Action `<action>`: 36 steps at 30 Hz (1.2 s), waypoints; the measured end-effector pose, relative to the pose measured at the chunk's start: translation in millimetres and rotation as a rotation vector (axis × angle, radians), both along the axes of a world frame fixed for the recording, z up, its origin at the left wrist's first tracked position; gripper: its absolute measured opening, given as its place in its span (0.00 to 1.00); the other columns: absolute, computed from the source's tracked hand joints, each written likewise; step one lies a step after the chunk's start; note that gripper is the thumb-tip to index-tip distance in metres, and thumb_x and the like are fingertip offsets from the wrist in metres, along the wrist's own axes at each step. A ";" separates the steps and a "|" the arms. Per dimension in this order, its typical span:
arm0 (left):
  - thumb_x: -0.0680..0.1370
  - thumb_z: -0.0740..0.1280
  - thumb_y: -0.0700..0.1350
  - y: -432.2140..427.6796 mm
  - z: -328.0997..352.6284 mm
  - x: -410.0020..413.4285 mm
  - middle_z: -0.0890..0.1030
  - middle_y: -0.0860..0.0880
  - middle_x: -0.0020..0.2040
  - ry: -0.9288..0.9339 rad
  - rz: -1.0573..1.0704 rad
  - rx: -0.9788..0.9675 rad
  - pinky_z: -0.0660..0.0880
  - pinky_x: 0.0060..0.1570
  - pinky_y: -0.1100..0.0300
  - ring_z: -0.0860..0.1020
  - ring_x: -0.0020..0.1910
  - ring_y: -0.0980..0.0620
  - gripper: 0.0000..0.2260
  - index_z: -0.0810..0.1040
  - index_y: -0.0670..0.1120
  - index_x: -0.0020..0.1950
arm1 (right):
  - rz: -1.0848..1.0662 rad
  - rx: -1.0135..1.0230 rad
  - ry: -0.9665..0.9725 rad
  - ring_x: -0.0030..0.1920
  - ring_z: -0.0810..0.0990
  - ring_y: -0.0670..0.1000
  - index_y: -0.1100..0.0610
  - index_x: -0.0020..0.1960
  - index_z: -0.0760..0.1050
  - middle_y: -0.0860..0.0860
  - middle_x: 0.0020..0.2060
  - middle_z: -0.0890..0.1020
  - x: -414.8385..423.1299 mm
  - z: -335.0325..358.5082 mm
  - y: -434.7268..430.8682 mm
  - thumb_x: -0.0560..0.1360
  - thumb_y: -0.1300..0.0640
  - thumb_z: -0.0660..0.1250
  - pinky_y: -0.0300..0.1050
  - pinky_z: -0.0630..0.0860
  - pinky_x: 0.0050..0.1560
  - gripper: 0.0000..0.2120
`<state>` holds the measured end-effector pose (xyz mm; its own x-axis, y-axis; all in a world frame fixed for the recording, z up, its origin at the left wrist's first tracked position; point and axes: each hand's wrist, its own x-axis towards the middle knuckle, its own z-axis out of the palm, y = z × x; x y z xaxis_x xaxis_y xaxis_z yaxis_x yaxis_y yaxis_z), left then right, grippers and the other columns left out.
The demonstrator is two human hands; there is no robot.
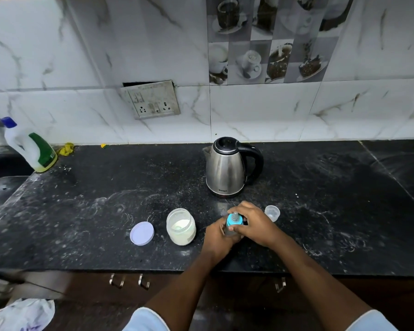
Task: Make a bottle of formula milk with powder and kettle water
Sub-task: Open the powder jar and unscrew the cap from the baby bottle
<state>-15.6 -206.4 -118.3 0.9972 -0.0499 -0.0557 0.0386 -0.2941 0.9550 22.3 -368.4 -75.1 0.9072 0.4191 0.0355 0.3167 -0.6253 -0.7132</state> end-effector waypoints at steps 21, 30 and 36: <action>0.70 0.80 0.39 6.5 -1.7 1.6 0.87 0.55 0.52 0.006 -0.053 0.036 0.77 0.53 0.67 0.84 0.51 0.64 0.22 0.83 0.49 0.63 | 0.024 0.053 0.105 0.63 0.80 0.40 0.47 0.69 0.80 0.43 0.62 0.83 0.3 0.5 -10.6 0.70 0.57 0.79 0.39 0.75 0.66 0.28; 0.71 0.78 0.35 7.3 5.4 -1.9 0.87 0.58 0.54 -0.026 -0.073 0.030 0.76 0.53 0.71 0.83 0.54 0.64 0.23 0.83 0.49 0.64 | -0.260 0.148 0.022 0.56 0.79 0.43 0.50 0.64 0.77 0.43 0.55 0.80 -21.2 -5.7 9.7 0.67 0.56 0.83 0.35 0.74 0.56 0.29; 0.70 0.79 0.38 6.8 2.7 -1.7 0.87 0.57 0.54 -0.019 -0.067 0.054 0.75 0.52 0.72 0.83 0.53 0.64 0.23 0.82 0.49 0.64 | -0.105 0.191 0.192 0.69 0.73 0.36 0.42 0.71 0.68 0.40 0.68 0.75 -21.1 1.4 -4.6 0.70 0.58 0.80 0.39 0.71 0.70 0.35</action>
<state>-17.4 -199.6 -115.6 0.9926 -0.1143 -0.0414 -0.0008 -0.3467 0.9380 1.2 -373.0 -73.7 0.9432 0.3243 -0.0719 0.1049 -0.4961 -0.8619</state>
